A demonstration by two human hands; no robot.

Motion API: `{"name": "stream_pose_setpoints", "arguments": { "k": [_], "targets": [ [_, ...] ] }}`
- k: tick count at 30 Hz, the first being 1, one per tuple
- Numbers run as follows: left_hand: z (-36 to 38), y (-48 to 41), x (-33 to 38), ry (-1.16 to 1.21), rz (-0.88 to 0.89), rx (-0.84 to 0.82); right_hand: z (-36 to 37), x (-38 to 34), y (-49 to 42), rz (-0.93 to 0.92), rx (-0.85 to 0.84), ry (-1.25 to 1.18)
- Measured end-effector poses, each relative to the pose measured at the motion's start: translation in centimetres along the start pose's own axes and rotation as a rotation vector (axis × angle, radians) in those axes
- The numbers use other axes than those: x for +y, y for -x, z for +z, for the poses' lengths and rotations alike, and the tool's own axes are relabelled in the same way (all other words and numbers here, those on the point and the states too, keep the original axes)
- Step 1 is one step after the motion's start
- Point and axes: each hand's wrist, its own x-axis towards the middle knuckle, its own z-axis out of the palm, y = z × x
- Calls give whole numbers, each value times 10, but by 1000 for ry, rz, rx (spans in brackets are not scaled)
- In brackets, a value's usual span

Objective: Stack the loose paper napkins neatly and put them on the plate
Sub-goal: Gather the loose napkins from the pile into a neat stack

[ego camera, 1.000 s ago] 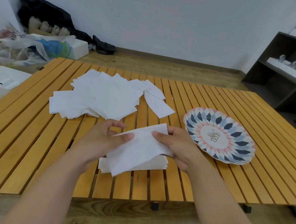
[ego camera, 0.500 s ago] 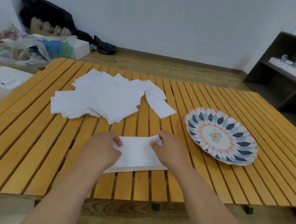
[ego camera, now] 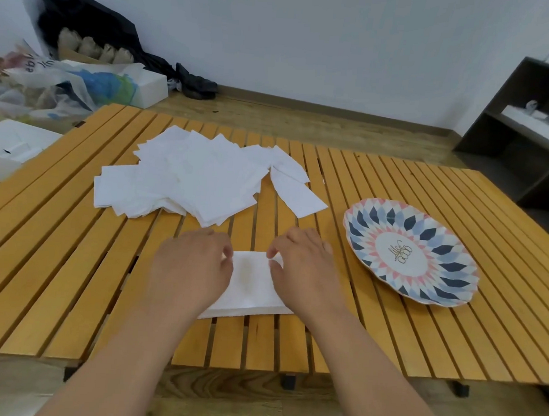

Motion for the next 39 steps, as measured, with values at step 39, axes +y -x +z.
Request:
{"name": "stream_pose_setpoints", "arguments": {
  "k": [39],
  "targets": [
    [-1, -71, -63, 656, -428, 103, -6, 3, 9, 61, -269, -103]
  ]
}}
